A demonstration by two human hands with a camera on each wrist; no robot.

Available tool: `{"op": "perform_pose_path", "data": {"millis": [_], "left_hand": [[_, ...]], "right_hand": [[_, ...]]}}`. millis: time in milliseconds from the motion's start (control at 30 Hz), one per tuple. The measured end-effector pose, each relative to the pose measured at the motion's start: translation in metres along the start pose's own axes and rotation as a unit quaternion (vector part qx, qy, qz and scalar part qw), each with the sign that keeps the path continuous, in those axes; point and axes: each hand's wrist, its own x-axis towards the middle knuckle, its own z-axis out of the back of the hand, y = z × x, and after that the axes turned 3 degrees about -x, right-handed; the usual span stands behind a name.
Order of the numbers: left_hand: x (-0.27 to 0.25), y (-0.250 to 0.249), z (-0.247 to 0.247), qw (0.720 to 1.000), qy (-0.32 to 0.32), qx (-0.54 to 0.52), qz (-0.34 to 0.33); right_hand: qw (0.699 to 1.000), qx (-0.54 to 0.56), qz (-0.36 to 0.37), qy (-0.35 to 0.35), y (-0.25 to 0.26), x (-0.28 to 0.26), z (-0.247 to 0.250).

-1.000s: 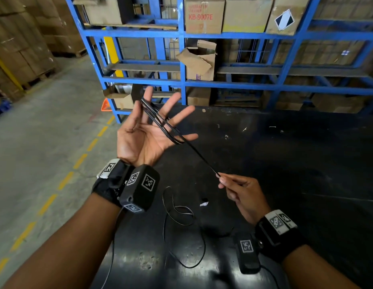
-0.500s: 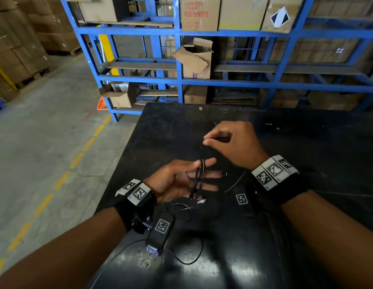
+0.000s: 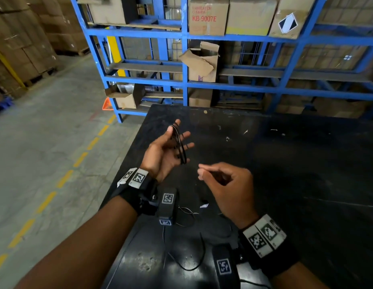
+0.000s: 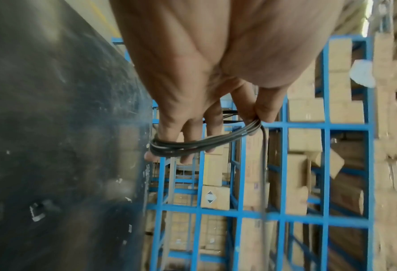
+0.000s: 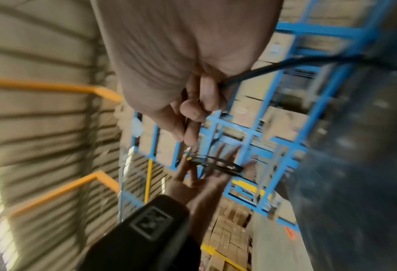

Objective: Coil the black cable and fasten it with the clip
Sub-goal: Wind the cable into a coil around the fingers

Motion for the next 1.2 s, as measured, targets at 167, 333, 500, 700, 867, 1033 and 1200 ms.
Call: {"op": "perform_pose_path", "data": {"millis": [167, 333, 500, 700, 867, 1033, 1200], "left_hand": [[-0.001, -0.026, 0.002, 0.983, 0.093, -0.155, -0.019], [-0.010, -0.029, -0.018, 0.957, 0.213, -0.195, -0.020], [-0.025, -0.033, -0.031, 0.936, 0.297, -0.188, 0.027], [-0.044, -0.014, -0.029, 0.942, 0.307, -0.035, 0.132], [-0.053, 0.007, -0.025, 0.946, 0.246, 0.093, 0.188], [-0.050, 0.015, -0.022, 0.946, 0.193, 0.172, 0.198], [-0.041, 0.008, -0.011, 0.967, 0.119, 0.173, 0.147]], "right_hand": [[0.972, 0.139, -0.185, 0.043, -0.034, -0.011, 0.008], [0.921, 0.196, -0.311, 0.130, -0.057, -0.009, 0.010], [0.908, 0.192, -0.346, 0.140, -0.081, 0.007, 0.012], [0.971, -0.022, -0.216, 0.100, -0.086, 0.065, 0.037], [0.965, -0.203, 0.017, 0.163, -0.032, 0.116, 0.048], [0.936, -0.258, 0.097, 0.219, 0.016, 0.114, 0.037], [0.950, -0.216, 0.118, 0.191, 0.029, 0.085, 0.035]]}}
